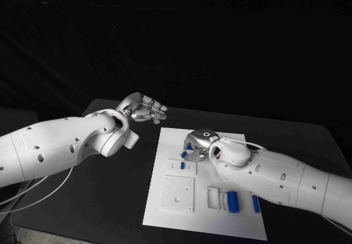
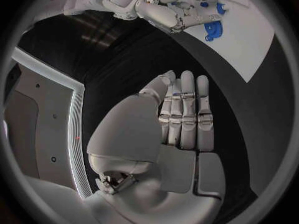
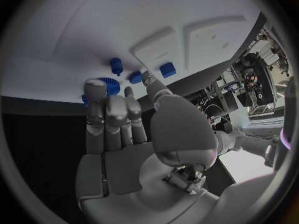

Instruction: Assemble the parts on the task board

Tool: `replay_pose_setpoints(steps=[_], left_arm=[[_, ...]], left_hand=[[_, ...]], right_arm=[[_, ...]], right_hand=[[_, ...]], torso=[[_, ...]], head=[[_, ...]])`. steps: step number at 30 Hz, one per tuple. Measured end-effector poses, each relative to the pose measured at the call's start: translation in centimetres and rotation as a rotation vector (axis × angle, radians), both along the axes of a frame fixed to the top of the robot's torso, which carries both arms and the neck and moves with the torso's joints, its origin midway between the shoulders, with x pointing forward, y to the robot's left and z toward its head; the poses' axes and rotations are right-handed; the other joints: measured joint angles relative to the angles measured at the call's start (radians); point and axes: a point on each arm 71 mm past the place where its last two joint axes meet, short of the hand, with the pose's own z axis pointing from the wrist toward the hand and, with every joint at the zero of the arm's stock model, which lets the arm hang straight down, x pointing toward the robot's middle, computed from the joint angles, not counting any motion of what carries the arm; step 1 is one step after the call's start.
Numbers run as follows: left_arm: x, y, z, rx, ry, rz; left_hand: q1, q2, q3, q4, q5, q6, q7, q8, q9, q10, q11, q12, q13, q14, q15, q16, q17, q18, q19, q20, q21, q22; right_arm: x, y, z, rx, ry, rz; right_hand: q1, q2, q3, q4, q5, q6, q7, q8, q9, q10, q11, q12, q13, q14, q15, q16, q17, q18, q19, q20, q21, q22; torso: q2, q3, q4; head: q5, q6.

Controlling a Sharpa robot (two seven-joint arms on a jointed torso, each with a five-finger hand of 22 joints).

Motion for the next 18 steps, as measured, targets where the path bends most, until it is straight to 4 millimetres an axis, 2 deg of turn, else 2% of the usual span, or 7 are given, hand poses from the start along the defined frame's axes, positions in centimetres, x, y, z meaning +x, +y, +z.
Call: replay_pose_setpoints(steps=[10,18], left_arm=[[-0.06,-0.08,0.0,0.0,0.002,-0.003],[-0.07,-0.1,-0.01,0.0,0.003,-0.005]], left_hand=[[0.0,0.0,0.002,-0.002,0.0,0.0,0.0,0.0,0.0,0.0,0.0,0.0,0.0,0.0,0.0,-0.001,0.0,0.0,0.0,0.0,0.0,0.003],[0.0,0.0,0.004,-0.004,0.0,0.0,0.0,0.0,0.0,0.0,0.0,0.0,0.0,0.0,0.0,-0.004,0.001,0.0,0.0,0.0,0.0,0.006]], right_arm=[[0.03,0.32,-0.22,-0.002,0.002,-0.011],[0.18,0.27,-0.52,-0.008,0.004,-0.021]], right_hand=[[0.004,-0.004,0.0,0.02,0.0,0.0,0.0,0.0,0.0,0.0,0.0,0.0,0.0,0.0,0.0,0.0,0.0,0.0,0.0,0.0,0.0,0.0],[0.004,-0.004,0.0,0.022,-0.004,0.0,0.0,0.0,0.0,0.0,0.0,-0.004,0.0,0.0,0.0,0.0,0.0,0.0,0.0,0.0,0.0,0.0]], torso=[[0.001,-0.0005,0.0001],[0.002,-0.0006,0.0003]], head=[[0.002,0.001],[0.003,-0.005]])
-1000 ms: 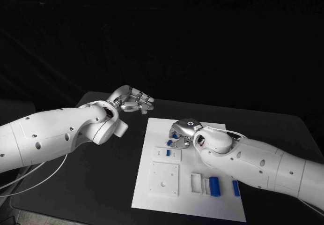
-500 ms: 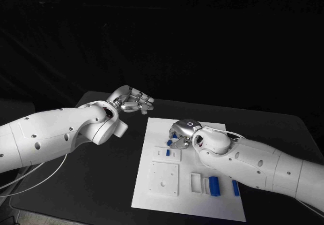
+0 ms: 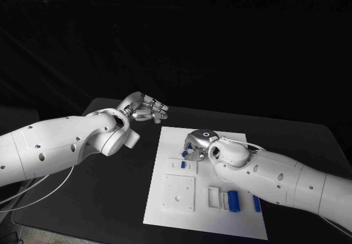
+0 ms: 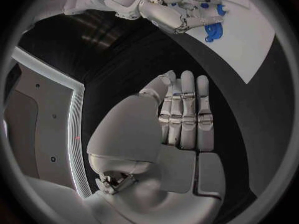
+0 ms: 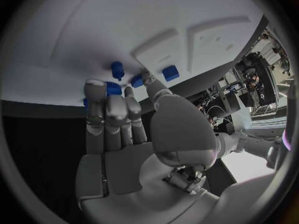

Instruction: Assemble the parts on the task board

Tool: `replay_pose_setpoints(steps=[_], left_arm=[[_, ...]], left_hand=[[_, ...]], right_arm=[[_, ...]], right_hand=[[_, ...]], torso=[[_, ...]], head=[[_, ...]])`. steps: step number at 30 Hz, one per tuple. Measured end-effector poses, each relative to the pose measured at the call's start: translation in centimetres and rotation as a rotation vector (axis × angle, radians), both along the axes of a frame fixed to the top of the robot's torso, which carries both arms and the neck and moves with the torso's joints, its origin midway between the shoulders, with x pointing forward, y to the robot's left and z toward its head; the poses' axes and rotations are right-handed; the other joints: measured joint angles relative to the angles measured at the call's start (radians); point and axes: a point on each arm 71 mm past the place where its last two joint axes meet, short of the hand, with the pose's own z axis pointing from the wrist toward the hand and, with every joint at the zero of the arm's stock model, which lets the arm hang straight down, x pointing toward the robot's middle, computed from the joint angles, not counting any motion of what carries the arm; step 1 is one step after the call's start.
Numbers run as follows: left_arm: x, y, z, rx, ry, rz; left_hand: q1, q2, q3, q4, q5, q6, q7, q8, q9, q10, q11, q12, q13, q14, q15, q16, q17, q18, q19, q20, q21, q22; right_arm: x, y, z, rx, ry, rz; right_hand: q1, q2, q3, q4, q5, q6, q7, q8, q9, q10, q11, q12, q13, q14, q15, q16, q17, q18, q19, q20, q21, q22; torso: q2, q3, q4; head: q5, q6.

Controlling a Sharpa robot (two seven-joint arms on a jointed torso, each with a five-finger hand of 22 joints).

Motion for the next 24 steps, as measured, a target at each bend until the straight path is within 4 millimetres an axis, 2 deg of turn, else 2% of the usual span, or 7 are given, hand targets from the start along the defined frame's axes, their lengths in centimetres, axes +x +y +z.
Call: replay_pose_setpoints(steps=[10,17,24], left_arm=[[-0.07,-0.1,-0.01,0.0,0.003,-0.005],[-0.12,-0.1,-0.01,0.0,0.006,-0.007],[-0.14,-0.15,-0.02,0.0,0.008,-0.01]], left_hand=[[0.0,0.0,0.0,0.0,0.0,0.0,0.0,0.0,0.0,0.0,0.0,0.0,0.0,0.0,0.0,0.0,0.0,0.0,0.0,0.0,0.0,0.001],[0.0,0.0,0.0,0.0,0.0,0.0,0.0,0.0,0.0,0.0,0.0,0.0,0.0,0.0,0.0,0.0,0.001,0.0,0.0,0.0,0.0,0.001],[0.0,0.0,0.0,0.0,0.0,0.0,0.0,0.0,0.0,0.0,0.0,0.0,0.0,0.0,0.0,0.0,0.001,0.0,0.0,0.0,0.0,0.001]], right_arm=[[0.04,0.16,-0.3,-0.004,0.003,-0.002],[0.08,0.15,-0.39,-0.006,0.002,-0.002],[0.03,0.32,-0.48,-0.005,0.002,0.002]], right_hand=[[0.0,0.0,0.0,0.0,0.0,0.0,0.0,0.0,0.0,0.0,0.0,0.0,0.0,0.0,0.0,0.0,0.0,0.0,0.0,0.0,0.0,0.0],[0.004,0.004,0.0,0.0,0.016,0.0,0.0,0.0,-0.001,0.0,0.0,0.0,0.0,0.0,0.0,0.0,0.0,0.0,0.0,0.0,0.0,0.0],[0.004,0.004,0.044,-0.03,0.08,0.003,-0.003,0.0,0.0,0.0,0.0,0.0,0.001,0.0,0.0,0.0,0.0,0.0,0.0,0.0,0.0,0.0]], torso=[[0.0,0.0,-0.0009],[0.0,0.0,-0.0016],[-0.001,0.0007,-0.002]], head=[[0.003,-0.007],[0.004,-0.012],[0.003,-0.015]])
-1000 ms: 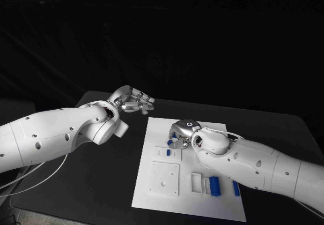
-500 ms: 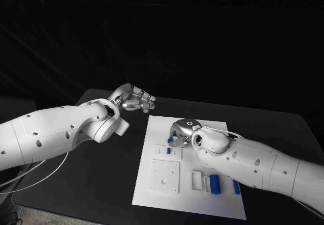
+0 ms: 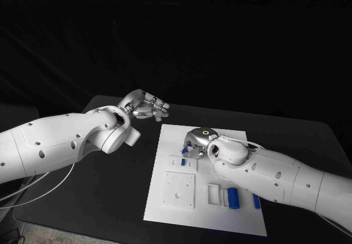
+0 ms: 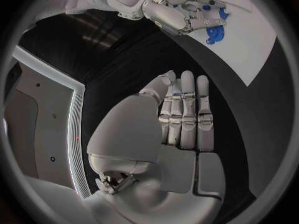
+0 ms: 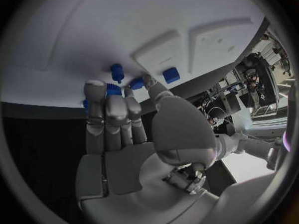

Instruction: Assemble the parts on the task board

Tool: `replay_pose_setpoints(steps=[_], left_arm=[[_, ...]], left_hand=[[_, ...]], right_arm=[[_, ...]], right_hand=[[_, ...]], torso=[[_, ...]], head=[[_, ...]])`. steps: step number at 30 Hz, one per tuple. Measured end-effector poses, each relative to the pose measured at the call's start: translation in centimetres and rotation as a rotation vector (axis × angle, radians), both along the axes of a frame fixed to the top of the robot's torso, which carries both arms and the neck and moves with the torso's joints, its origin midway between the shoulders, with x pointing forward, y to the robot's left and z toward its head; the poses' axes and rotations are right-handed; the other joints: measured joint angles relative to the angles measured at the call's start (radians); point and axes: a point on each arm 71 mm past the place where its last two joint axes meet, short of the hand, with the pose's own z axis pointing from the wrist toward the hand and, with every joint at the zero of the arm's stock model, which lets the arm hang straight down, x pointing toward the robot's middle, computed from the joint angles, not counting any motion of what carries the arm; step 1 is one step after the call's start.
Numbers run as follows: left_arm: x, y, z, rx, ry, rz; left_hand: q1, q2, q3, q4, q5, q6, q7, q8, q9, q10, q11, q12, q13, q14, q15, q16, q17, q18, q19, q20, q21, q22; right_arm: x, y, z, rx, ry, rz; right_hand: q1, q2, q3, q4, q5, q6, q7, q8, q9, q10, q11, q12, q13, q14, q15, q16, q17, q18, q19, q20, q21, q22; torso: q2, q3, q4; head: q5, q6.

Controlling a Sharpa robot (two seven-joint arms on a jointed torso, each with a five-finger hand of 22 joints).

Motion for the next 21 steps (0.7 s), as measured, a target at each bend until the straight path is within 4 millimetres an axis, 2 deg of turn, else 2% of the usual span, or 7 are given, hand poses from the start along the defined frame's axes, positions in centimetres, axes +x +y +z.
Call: replay_pose_setpoints(steps=[2,4,5,10,14,21], left_arm=[[-0.01,-0.01,0.0,0.0,0.0,-0.001],[-0.02,-0.02,0.0,0.0,0.001,-0.001],[-0.02,-0.01,0.0,0.0,0.001,-0.001],[-0.03,0.01,0.0,0.0,0.002,-0.002],[-0.03,0.09,-0.01,0.001,0.003,-0.001],[-0.03,0.21,-0.04,0.002,0.004,0.002]], left_hand=[[0.0,0.0,0.0,0.0,0.0,0.0,0.0,0.0,0.0,0.0,0.0,0.0,0.0,0.0,0.0,0.0,0.0,0.0,0.0,0.0,0.0,0.0],[0.0,0.0,0.0,0.0,0.0,0.0,0.0,0.0,0.0,0.0,0.0,0.0,0.0,0.0,0.0,0.0,0.0,0.0,0.0,0.0,0.0,0.0],[0.0,0.0,0.0,0.0,0.0,0.0,0.0,0.0,0.0,0.0,0.0,0.001,0.0,0.0,0.0,0.0,0.0,0.0,0.0,0.0,0.0,0.0],[0.0,0.0,0.0,0.0,0.0,0.0,0.0,0.0,0.0,0.0,0.0,0.004,0.0,0.0,0.0,0.0,0.001,0.0,0.0,0.0,0.0,0.002],[0.0,0.0,0.0,0.0,0.0,0.0,0.0,0.0,0.0,0.0,0.0,0.004,0.0,0.0,0.0,0.0,0.001,0.0,0.0,0.0,0.0,0.002],[0.0,0.0,0.0,0.0,0.0,0.0,0.0,0.0,0.0,0.0,0.0,0.004,0.0,0.0,0.0,0.0,0.001,0.0,0.0,0.0,0.0,0.002]], right_arm=[[-0.04,0.04,-0.03,0.001,0.0,0.002],[-0.09,0.03,-0.07,0.002,0.0,0.004],[-0.11,0.01,-0.09,0.003,0.0,0.004],[-0.19,-0.21,-0.15,0.01,-0.005,0.005],[-0.23,-0.45,-0.18,0.02,-0.011,0.003],[-0.31,-0.7,-0.13,0.042,-0.026,0.001]], right_hand=[[-0.006,0.005,0.035,-0.016,0.017,0.005,-0.005,-0.002,-0.001,0.0,0.0,0.0,0.002,0.0,0.0,0.0,0.0,0.0,0.0,0.0,0.0,0.0],[-0.012,0.012,0.064,-0.026,0.039,0.008,-0.002,-0.003,-0.001,0.0,0.0,0.0,0.002,0.0,0.0,0.0,0.0,0.0,0.0,0.0,0.0,0.0],[-0.022,0.012,0.094,-0.037,0.061,0.013,-0.003,-0.006,-0.001,0.0,0.0,0.0,0.002,0.0,0.0,0.0,0.0,0.0,0.0,0.0,0.0,0.0],[-0.053,0.008,0.178,-0.061,0.105,0.017,-0.003,-0.003,-0.002,0.004,-0.004,0.0,0.004,0.0,0.0,0.0,0.0,0.0,0.0,0.0,0.0,0.001],[-0.061,0.002,0.205,-0.068,0.157,0.025,-0.004,-0.003,-0.002,0.004,-0.004,0.0,0.004,0.0,0.0,0.0,0.0,0.0,0.0,0.0,0.0,0.001],[-0.065,0.006,0.206,-0.069,0.169,0.025,-0.004,-0.003,-0.001,0.004,-0.004,0.0,0.005,0.003,-0.003,0.0,0.0,0.0,0.0,0.0,0.005,0.001]], torso=[[0.0,0.0,-0.0001],[-0.001,0.0,-0.0002],[-0.001,-0.0001,-0.0005],[-0.001,-0.0003,-0.0007],[-0.001,-0.0002,-0.0007],[-0.001,-0.0001,-0.0008]], head=[[0.0,-0.001],[-0.001,-0.002],[-0.001,-0.002],[-0.001,-0.002],[-0.002,-0.001],[-0.003,0.002]])
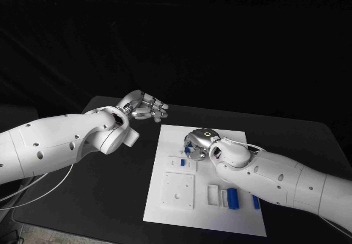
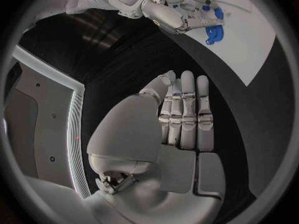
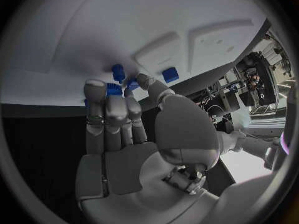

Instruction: Assemble the parts on the task board

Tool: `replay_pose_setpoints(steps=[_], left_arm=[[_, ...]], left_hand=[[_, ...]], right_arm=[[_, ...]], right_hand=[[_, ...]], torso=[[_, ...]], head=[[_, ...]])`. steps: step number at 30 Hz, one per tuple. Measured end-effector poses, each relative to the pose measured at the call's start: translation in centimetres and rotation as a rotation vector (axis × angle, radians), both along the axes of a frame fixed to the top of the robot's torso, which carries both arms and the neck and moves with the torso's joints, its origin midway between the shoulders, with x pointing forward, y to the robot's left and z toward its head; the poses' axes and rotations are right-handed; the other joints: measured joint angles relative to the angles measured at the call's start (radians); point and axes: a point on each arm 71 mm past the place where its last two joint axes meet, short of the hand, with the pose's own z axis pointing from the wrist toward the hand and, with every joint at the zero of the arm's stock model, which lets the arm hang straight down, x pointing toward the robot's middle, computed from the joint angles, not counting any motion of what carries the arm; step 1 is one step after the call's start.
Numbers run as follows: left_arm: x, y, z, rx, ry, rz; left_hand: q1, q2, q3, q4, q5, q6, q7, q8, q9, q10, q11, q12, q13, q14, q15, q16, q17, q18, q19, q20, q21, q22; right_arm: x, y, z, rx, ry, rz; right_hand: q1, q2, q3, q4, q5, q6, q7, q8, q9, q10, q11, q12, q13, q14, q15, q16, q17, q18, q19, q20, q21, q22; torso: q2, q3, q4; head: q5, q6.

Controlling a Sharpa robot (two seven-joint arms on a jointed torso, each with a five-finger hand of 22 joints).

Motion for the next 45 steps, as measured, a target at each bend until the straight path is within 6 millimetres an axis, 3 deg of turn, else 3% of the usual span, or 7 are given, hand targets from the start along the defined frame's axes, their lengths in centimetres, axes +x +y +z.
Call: replay_pose_setpoints(steps=[10,17,19,26,31,35,45], left_arm=[[0.1,0.3,-0.1,0.004,0.005,0.007],[0.2,0.9,-0.5,0.018,0.039,0.025],[0.3,1.2,-0.8,0.024,0.061,0.032],[0.3,1.8,-2.2,0.045,0.195,0.054],[-0.1,1.8,-3.7,0.077,0.315,0.045],[-0.4,1.5,-4.7,0.111,0.394,0.03],[-1.0,0.1,-6.3,0.182,0.505,-0.027]], left_hand=[[-0.022,0.008,-0.001,0.018,-0.005,-0.009,-0.001,0.0,0.0,-0.004,-0.003,0.0,0.0,0.004,0.004,0.0,0.004,0.0,0.0,0.0,-0.006,-0.012],[-0.069,-0.014,-0.07,0.141,-0.049,-0.003,-0.015,0.0,0.001,0.004,-0.011,0.0,0.0,0.036,0.0,0.019,0.018,0.0,0.048,0.0,-0.006,-0.199],[-0.068,-0.016,-0.109,0.191,-0.056,0.001,-0.02,0.0,0.001,0.012,-0.014,0.0,0.0,0.047,-0.003,0.019,0.022,-0.016,0.067,-0.003,-0.006,-0.292],[-0.086,-0.009,-0.22,0.283,-0.141,0.027,-0.034,0.0,0.002,0.044,-0.017,0.0,0.0,0.067,-0.004,0.027,0.033,-0.016,0.102,-0.009,-0.006,-0.409],[-0.109,-0.009,-0.273,0.311,-0.197,0.029,-0.036,0.0,0.002,0.047,-0.018,-0.008,0.0,0.068,-0.003,0.022,0.034,-0.016,0.106,-0.005,-0.006,-0.445],[-0.114,-0.014,-0.28,0.313,-0.21,0.029,-0.036,0.0,0.002,0.047,-0.018,-0.008,0.0,0.068,-0.003,0.022,0.035,-0.016,0.106,-0.005,-0.006,-0.473],[-0.173,-0.073,-0.258,0.352,-0.238,0.003,-0.022,0.0,0.002,0.024,-0.003,-0.008,0.001,0.061,0.004,0.016,0.036,-0.016,0.109,-0.002,-0.006,-0.516]], right_arm=[[-0.4,-0.5,0.8,0.077,-0.046,0.009],[-1.2,-1.0,1.8,0.135,-0.072,0.024],[-1.5,-1.2,2.1,0.149,-0.077,0.028],[-2.3,-1.7,3.3,0.193,-0.096,0.041],[-2.7,-2.0,3.8,0.211,-0.104,0.046],[-3.0,-2.1,4.1,0.221,-0.108,0.051],[-3.8,-1.7,4.7,0.249,-0.115,0.071]], right_hand=[[-0.005,-0.005,-0.003,0.003,0.0,0.004,-0.004,0.0,0.003,0.004,-0.004,0.0,0.0,-0.001,-0.001,0.0,-0.001,0.0,0.004,-0.004,0.005,0.0],[-0.005,-0.005,-0.006,0.006,0.0,0.011,-0.004,-0.001,0.002,0.004,-0.003,0.0,0.0,-0.003,-0.004,0.0,-0.002,0.0,0.004,-0.004,0.013,0.0],[-0.005,-0.005,-0.006,0.006,0.0,0.012,-0.005,-0.002,0.001,0.004,-0.003,0.0,0.0,-0.003,-0.004,0.0,-0.003,0.0,0.004,-0.004,0.017,0.0],[-0.003,-0.007,-0.009,0.009,-0.005,0.011,-0.005,-0.002,0.001,0.004,-0.003,0.0,0.002,-0.003,-0.004,0.0,-0.003,0.0,0.004,-0.004,0.017,0.0],[-0.001,-0.01,-0.009,0.009,-0.005,0.011,-0.005,-0.002,0.001,0.006,-0.005,0.0,0.002,-0.003,-0.004,0.0,-0.003,0.0,0.004,-0.004,0.022,0.0],[-0.001,-0.01,-0.009,0.008,-0.005,0.011,-0.005,-0.004,0.0,0.007,-0.007,0.0,0.003,-0.003,-0.004,0.0,-0.003,0.0,0.004,-0.004,0.022,0.0],[0.004,-0.015,-0.012,0.011,-0.006,0.011,-0.004,0.002,0.0,0.007,-0.007,0.0,0.003,-0.003,-0.004,0.0,-0.005,0.0,0.004,-0.004,0.022,0.0]], torso=[[0.0,0.0001,0.0],[-0.001,0.0001,-0.0024],[-0.002,0.0003,-0.0035],[-0.005,0.0042,-0.0098],[-0.011,0.0088,-0.0148],[-0.015,0.0126,-0.0181],[-0.026,0.0186,-0.0247]], head=[[-0.001,0.004],[-0.003,0.011],[-0.003,0.014],[-0.003,0.023],[-0.003,0.026],[-0.001,0.027],[-0.001,0.026]])
